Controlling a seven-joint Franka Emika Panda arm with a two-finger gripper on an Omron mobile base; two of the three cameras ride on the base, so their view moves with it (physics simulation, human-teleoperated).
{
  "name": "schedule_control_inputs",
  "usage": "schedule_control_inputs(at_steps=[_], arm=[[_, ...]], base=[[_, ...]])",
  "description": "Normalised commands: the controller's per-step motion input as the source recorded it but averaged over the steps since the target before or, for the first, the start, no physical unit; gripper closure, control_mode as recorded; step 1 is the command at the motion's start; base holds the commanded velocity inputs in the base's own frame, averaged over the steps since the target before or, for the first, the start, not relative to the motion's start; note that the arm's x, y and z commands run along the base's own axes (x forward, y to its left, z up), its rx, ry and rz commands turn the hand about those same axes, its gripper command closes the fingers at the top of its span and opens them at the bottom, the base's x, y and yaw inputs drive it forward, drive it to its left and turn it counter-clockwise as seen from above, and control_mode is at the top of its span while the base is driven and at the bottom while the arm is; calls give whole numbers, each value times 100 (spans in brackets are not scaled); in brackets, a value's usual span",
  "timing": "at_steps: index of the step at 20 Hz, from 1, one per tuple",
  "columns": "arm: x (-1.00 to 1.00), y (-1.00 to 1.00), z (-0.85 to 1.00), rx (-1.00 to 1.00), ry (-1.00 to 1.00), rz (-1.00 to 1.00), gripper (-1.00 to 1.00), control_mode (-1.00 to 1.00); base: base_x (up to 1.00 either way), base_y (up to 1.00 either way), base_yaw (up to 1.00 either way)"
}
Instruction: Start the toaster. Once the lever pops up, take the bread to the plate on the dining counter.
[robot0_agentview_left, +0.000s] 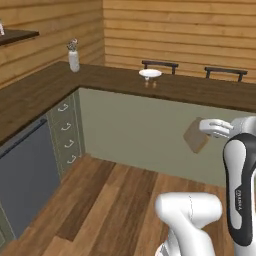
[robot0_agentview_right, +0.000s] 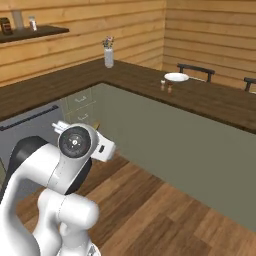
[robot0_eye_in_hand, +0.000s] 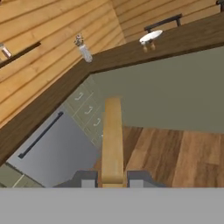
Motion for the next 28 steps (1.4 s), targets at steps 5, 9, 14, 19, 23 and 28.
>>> schedule_control_inputs(at_steps=[5, 9, 14, 19, 23, 28], arm=[[0, 0, 0, 0, 0, 0, 100, 100], [0, 0, 0, 0, 0, 0, 100, 100], [0, 0, 0, 0, 0, 0, 100, 100], [0, 0, 0, 0, 0, 0, 100, 100], [0, 0, 0, 0, 0, 0, 100, 100], [0, 0, 0, 0, 0, 0, 100, 100]], base=[[27, -36, -32], [31, -36, -29], [30, -68, -22], [30, -83, -20], [34, -88, -21], [47, -89, -18]])
